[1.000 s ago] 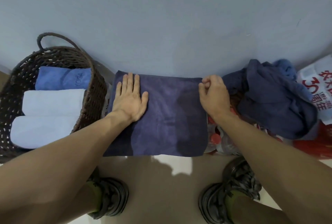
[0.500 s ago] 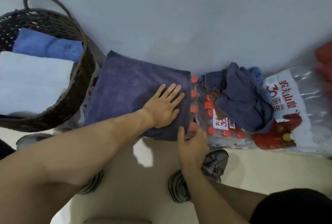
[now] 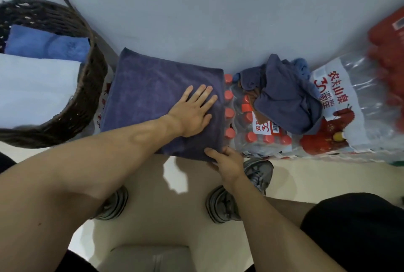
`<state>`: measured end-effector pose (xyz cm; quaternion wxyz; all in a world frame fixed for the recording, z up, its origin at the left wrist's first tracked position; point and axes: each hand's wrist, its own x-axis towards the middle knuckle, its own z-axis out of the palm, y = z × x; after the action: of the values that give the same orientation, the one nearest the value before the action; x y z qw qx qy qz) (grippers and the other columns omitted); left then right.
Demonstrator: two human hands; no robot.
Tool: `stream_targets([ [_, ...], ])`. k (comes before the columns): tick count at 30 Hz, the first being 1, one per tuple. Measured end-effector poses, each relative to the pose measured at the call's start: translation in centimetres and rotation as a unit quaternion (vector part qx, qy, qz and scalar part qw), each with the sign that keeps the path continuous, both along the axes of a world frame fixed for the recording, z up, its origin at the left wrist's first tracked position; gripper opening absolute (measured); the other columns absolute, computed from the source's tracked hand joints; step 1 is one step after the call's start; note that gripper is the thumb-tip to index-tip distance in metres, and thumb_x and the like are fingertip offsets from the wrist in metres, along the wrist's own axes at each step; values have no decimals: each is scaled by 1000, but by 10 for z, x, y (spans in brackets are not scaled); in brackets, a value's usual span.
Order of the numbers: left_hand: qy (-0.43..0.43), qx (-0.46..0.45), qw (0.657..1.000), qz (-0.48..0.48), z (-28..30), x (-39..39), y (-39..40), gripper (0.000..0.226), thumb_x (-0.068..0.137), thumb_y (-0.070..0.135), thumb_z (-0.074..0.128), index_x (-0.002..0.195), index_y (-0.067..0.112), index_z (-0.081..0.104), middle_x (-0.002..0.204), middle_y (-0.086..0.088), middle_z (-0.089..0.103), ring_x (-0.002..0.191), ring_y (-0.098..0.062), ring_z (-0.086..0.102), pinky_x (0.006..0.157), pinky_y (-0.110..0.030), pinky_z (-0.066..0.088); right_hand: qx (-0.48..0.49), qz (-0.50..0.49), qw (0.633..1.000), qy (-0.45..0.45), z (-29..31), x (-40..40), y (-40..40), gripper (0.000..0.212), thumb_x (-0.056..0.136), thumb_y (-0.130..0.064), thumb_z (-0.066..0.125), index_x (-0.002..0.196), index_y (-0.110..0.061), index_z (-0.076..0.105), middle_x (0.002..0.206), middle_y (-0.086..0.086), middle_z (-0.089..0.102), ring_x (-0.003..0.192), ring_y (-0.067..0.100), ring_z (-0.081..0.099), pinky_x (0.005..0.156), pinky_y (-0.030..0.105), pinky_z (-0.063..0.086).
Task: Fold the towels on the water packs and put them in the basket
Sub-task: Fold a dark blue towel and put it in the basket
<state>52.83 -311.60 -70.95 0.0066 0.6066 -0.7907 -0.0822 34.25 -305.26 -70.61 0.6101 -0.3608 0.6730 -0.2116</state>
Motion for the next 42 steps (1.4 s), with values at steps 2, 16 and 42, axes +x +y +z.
stream_targets([
  [2, -17, 7, 1000, -2, 4, 0, 1, 62, 102, 44, 14, 157, 17, 3, 164, -11, -3, 151, -27, -4, 121, -51, -2, 81, 2, 995, -60, 13, -1, 1, 31, 80, -16, 80, 102, -8, 61, 100, 10, 71, 84, 22, 69, 66, 28, 57],
  [16, 23, 247, 967, -55, 228, 51, -2, 21, 87, 37, 62, 94, 19, 69, 89, 1, 73, 84, -19, 66, 77, -28, 52, -37, 389, 904, 174, 158, 47, -95, 20, 85, -10, 72, 101, 0, 73, 86, 12, 72, 62, 20, 67, 70, 37, 58],
  [42, 361, 243, 884, 172, 141, 75, 1, 26, 78, 22, 82, 70, 9, 61, 55, 2, 56, 51, -13, 51, 55, -24, 46, -272, 404, 843, 228, 163, 88, -140, 31, 99, -30, 54, 73, -16, 61, 62, -8, 54, 59, 6, 49, 49, 19, 33],
])
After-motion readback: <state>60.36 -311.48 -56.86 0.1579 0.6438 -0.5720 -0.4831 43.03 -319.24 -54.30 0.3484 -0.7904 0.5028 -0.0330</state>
